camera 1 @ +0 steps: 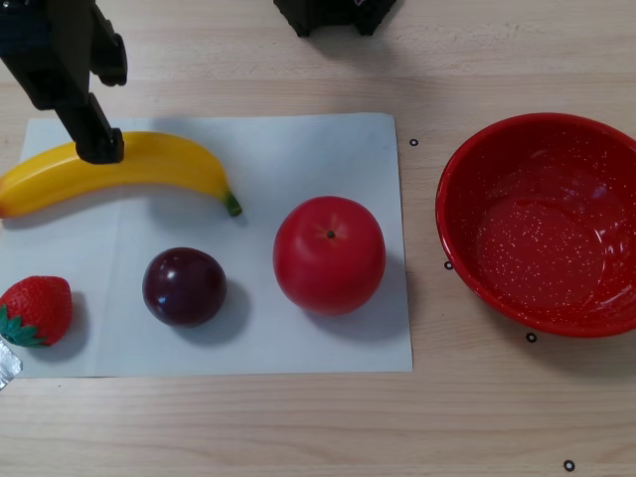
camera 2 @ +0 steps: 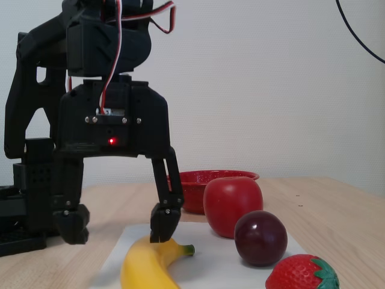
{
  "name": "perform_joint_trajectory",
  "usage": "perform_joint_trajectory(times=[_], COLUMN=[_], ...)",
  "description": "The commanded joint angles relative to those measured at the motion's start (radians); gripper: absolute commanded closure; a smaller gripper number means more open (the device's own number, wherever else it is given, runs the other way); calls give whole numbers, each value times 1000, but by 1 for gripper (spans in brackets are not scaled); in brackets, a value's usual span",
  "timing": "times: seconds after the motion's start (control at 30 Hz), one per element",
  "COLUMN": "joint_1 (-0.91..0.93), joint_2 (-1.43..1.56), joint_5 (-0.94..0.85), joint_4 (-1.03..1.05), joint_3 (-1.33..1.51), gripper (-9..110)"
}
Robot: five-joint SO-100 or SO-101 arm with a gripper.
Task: Grasp the banana and put it in the red bowl.
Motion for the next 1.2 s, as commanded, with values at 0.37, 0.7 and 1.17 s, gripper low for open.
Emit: perform_joint_trajectory(times=[0.37,0.7,1.17], joint_1=[57,61,63], joint_2=[28,-46,-127], joint_5=[-89,-95,-117], joint_4=[-150,-244,-295], joint_3=[-3,-3,-28], gripper=[54,54,59])
